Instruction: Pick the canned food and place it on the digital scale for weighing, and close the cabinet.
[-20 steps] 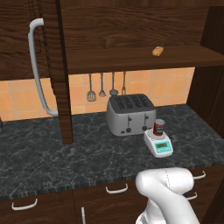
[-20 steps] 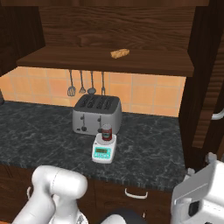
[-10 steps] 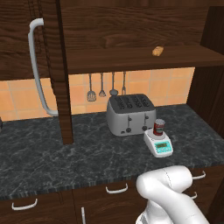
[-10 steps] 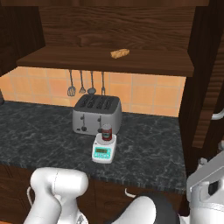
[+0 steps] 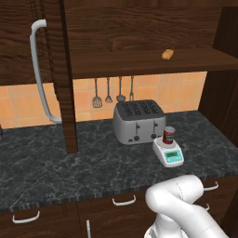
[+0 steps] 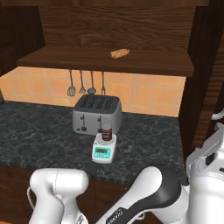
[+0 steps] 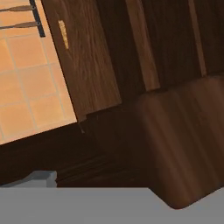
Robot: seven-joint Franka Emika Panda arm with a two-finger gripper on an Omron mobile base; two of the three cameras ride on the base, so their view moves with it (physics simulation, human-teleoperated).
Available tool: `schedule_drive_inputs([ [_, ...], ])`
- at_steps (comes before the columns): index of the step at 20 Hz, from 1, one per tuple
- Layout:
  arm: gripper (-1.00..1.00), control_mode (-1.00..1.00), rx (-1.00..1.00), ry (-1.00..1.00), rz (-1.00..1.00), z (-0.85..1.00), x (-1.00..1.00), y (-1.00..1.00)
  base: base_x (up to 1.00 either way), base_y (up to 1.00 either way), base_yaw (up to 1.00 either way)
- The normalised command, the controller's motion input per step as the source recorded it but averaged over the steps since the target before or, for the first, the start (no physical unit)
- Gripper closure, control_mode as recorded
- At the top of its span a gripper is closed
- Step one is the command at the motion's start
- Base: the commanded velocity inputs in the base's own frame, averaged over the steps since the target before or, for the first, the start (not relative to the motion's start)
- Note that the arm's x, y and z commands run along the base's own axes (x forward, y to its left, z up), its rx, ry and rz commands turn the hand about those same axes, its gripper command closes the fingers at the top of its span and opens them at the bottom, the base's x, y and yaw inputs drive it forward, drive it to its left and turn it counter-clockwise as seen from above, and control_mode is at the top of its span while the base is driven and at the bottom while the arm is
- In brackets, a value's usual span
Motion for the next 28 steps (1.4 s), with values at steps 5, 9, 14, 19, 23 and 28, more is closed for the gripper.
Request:
schedule_drive_inputs([
  [5,-1.0,-1.0,0.01,-0.02,0.08,-0.01,0.42,-0.28,0.0,0.0,0.0],
  [9,-1.0,-1.0,0.0,-0.43,0.16,0.36,-0.15,0.31,0.0,0.0,0.0],
  [14,-1.0,-1.0,-0.14,-0.51,0.15,0.55,-0.14,0.99,0.0,0.0,0.0],
  [19,-1.0,-1.0,-0.27,-0.24,0.04,0.71,0.16,1.0,0.0,0.0,0.0],
  [23,-1.0,-1.0,-0.26,-0.03,0.0,1.0,0.44,1.0,0.0,0.0,0.0],
  [28,-1.0,-1.0,-0.23,0.11,0.0,0.95,0.61,1.0,0.0,0.0,0.0],
])
